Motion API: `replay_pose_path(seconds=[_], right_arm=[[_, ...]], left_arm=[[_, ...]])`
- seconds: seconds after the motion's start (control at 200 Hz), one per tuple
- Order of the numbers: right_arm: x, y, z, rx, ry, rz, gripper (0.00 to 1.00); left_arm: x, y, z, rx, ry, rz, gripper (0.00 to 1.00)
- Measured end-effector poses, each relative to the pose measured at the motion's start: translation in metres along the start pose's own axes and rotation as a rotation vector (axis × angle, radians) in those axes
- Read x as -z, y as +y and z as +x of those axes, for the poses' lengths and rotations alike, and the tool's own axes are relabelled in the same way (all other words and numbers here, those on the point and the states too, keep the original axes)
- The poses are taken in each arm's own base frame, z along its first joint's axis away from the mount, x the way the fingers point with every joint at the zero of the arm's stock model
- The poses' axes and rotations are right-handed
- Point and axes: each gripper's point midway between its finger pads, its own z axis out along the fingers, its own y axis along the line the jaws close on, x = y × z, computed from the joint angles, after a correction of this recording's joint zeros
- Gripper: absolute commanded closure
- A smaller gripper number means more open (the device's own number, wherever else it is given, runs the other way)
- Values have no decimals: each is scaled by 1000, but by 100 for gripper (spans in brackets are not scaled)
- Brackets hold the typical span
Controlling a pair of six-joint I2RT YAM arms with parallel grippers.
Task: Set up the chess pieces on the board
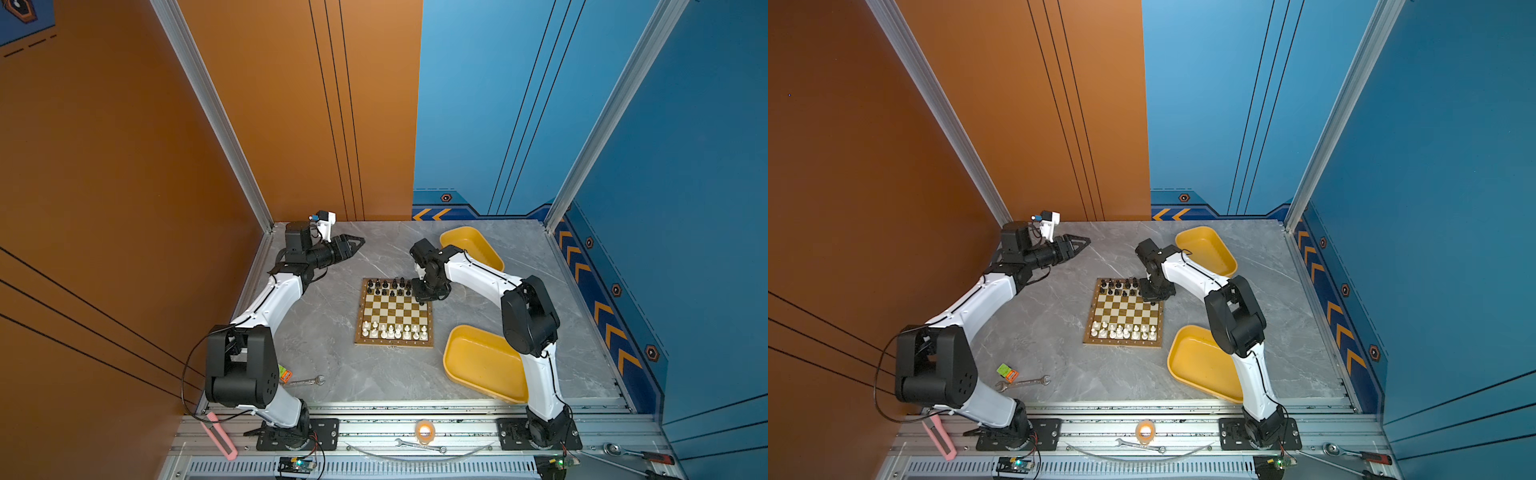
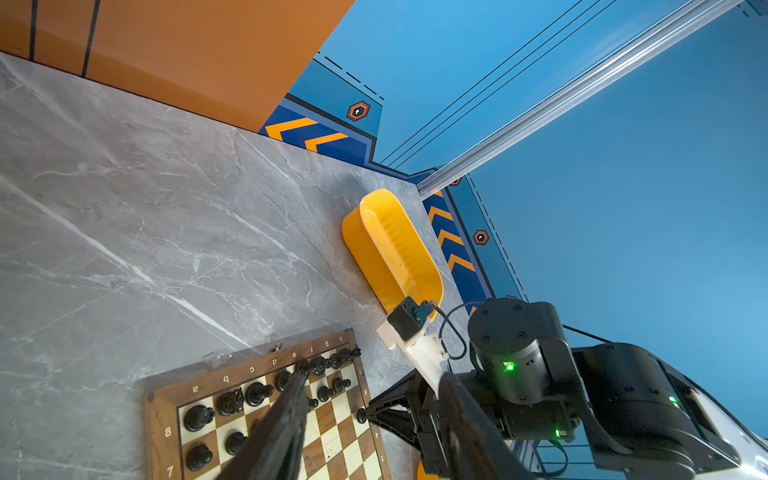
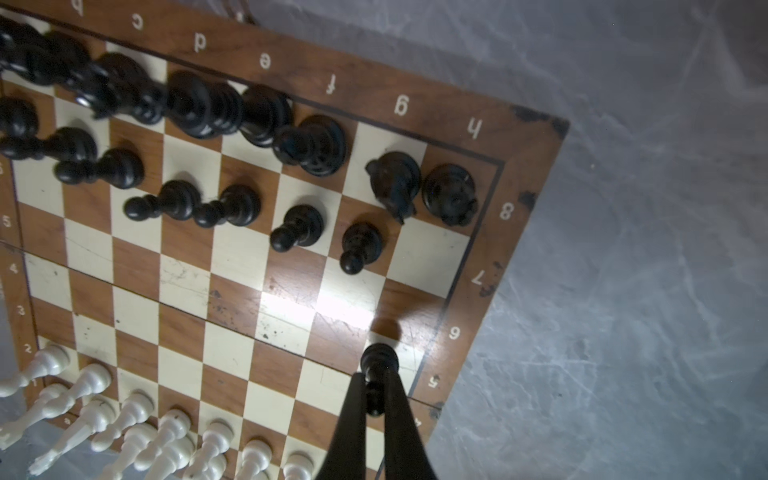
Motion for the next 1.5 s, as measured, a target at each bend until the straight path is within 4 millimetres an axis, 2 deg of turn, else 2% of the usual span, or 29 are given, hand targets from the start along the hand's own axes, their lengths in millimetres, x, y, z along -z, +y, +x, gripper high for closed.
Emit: replay_pose_path(seconds=[0.15, 0.366, 0.646, 1.352, 1.502], right_arm=[[2, -3, -10, 3, -25, 15, 95], [-10, -16, -20, -11, -23, 52, 95], [-5, -23, -35, -18, -54, 57, 94], [-11, -21, -34, -17, -25, 63, 94], [-12, -21, -34, -17, -24, 64, 88]], left_arm=[[2, 2, -1, 3, -4, -5, 48], [6, 5, -1, 6, -11, -12, 48], [10, 8, -5, 9, -24, -20, 48], [12, 11, -7, 11, -30, -24, 49], [12, 11, -7, 11, -30, -25, 49]])
